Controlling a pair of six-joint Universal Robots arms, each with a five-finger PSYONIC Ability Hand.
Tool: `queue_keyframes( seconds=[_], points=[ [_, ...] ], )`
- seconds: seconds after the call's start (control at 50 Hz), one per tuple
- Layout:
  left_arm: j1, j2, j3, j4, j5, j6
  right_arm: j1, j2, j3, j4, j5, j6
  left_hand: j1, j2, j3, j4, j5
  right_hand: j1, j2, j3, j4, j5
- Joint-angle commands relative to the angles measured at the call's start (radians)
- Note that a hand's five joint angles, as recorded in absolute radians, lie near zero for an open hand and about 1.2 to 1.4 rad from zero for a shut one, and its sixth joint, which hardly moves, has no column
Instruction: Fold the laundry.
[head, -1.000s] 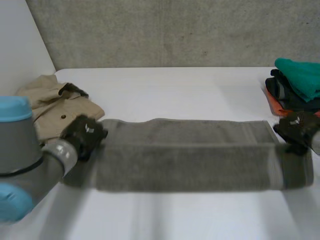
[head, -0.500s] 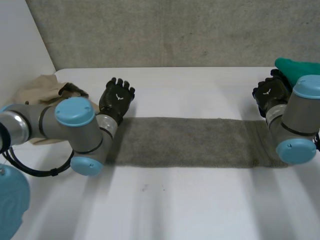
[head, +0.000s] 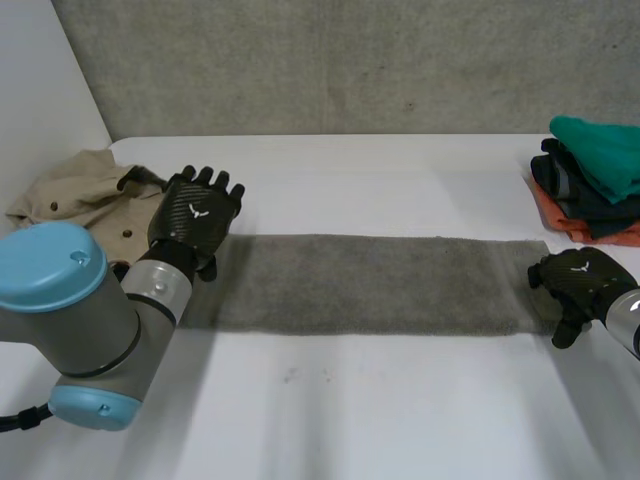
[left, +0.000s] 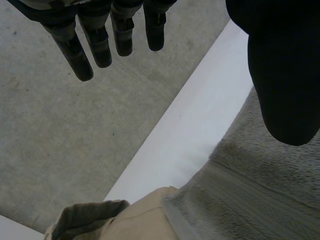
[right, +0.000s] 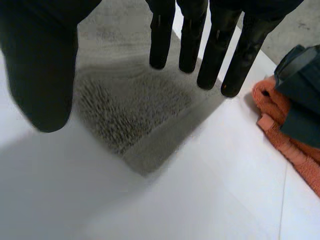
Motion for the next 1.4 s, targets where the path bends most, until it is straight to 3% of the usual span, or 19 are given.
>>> queue_keyframes(
  seconds=[0.02, 0.24, 0.34, 0.46, 0.62, 0.72, 0.78, 0.84, 0.94, 0.96, 0.98, 1.0, 1.02, 1.12, 1.18, 1.28, 1.4],
  points=[
    [-0.001, -0.004, 0.0, 0.0, -0.001, -0.005, -0.015, 0.071, -0.013, -0.094, -0.001, -0.007, -0.023, -0.03, -0.035, -0.029, -0.049, 0.957, 0.901, 0.891, 0.89, 0.908],
    [0.002, 0.025, -0.002, -0.008, -0.009, -0.005, -0.1, 0.045, -0.019, -0.116, 0.112, -0.031, -0.023, -0.03, -0.035, -0.029, -0.049, 1.002, 0.946, 0.937, 0.935, 0.953],
    [0.007, 0.052, -0.014, -0.01, -0.006, -0.005, -0.213, 0.037, -0.021, -0.128, 0.147, -0.207, -0.023, -0.03, -0.035, -0.029, -0.049, 1.002, 0.946, 0.937, 0.935, 0.953],
    [0.019, 0.085, -0.028, -0.017, -0.007, -0.008, -0.221, 0.025, -0.045, -0.134, 0.157, -0.321, -0.023, -0.03, -0.035, -0.029, -0.049, 1.002, 0.946, 0.937, 0.935, 0.953],
    [0.054, 0.144, -0.049, -0.03, -0.006, -0.016, 0.127, -0.053, -0.127, -0.234, 0.137, -0.157, -0.023, -0.03, -0.035, -0.029, -0.049, 1.002, 0.946, 0.937, 0.935, 0.953],
    [0.079, 0.177, -0.057, -0.034, -0.007, -0.048, 0.437, -0.038, -0.202, -0.315, 0.033, -0.117, -0.023, -0.03, -0.035, -0.029, -0.049, 1.002, 0.946, 0.937, 0.935, 0.953],
    [0.091, 0.197, -0.068, -0.042, -0.006, -0.071, 0.636, 0.075, -0.258, -0.332, -0.064, -0.126, -0.023, -0.03, -0.035, -0.029, -0.049, 1.002, 0.946, 0.937, 0.935, 0.953],
    [0.096, 0.2, -0.074, -0.048, -0.004, -0.085, 0.745, 0.179, -0.317, -0.338, -0.127, -0.13, -0.023, -0.03, -0.035, -0.029, -0.049, 1.002, 0.946, 0.937, 0.935, 0.953],
    [0.096, 0.199, -0.085, -0.053, -0.003, -0.093, 0.83, 0.296, -0.363, -0.338, -0.159, -0.139, -0.023, -0.03, -0.035, -0.029, -0.049, 1.002, 0.946, 0.937, 0.935, 0.953],
    [0.094, 0.194, -0.085, -0.053, -0.003, -0.093, 0.833, 0.315, -0.369, -0.34, -0.149, -0.137, -0.023, -0.03, -0.035, -0.029, -0.049, 0.916, 0.86, 0.851, 0.849, 0.867],
    [0.094, 0.193, -0.085, -0.053, -0.003, -0.093, 0.833, 0.316, -0.375, -0.337, -0.139, -0.134, -0.023, -0.03, -0.035, -0.029, -0.049, 0.581, 0.525, 0.516, 0.514, 0.532],
    [0.091, 0.191, -0.085, -0.053, -0.001, -0.093, 0.831, 0.313, -0.386, -0.332, -0.112, -0.125, -0.023, -0.03, -0.035, -0.029, -0.049, 0.043, -0.013, -0.023, -0.024, -0.006],
    [0.089, 0.19, -0.085, -0.053, -0.001, -0.093, 0.831, 0.309, -0.386, -0.327, -0.092, -0.117, -0.023, -0.03, -0.035, -0.029, -0.049, -0.088, -0.144, -0.153, -0.154, -0.136],
    [0.077, 0.185, -0.071, -0.051, -0.001, -0.093, 0.816, 0.209, -0.342, -0.329, 0.055, 0.04, -0.023, -0.03, -0.035, -0.029, -0.049, -0.142, -0.198, -0.207, -0.209, -0.19],
    [0.059, 0.179, -0.059, -0.048, -0.001, -0.091, 0.715, 0.107, -0.285, -0.321, 0.107, 0.218, -0.023, -0.03, -0.035, -0.029, -0.049, -0.197, -0.253, -0.263, -0.264, -0.246],
    [-0.01, 0.141, -0.016, -0.046, -0.003, -0.091, 0.563, 0.013, -0.194, -0.19, 0.103, 0.422, -0.023, -0.03, -0.035, -0.029, -0.049, -0.168, -0.224, -0.234, -0.235, -0.217],
    [-0.046, 0.108, 0.004, -0.046, -0.007, -0.09, 0.469, 0.023, -0.081, -0.096, 0.108, 0.397, -0.023, -0.03, -0.035, -0.029, -0.049, -0.048, -0.104, -0.114, -0.115, -0.097]
  ],
)
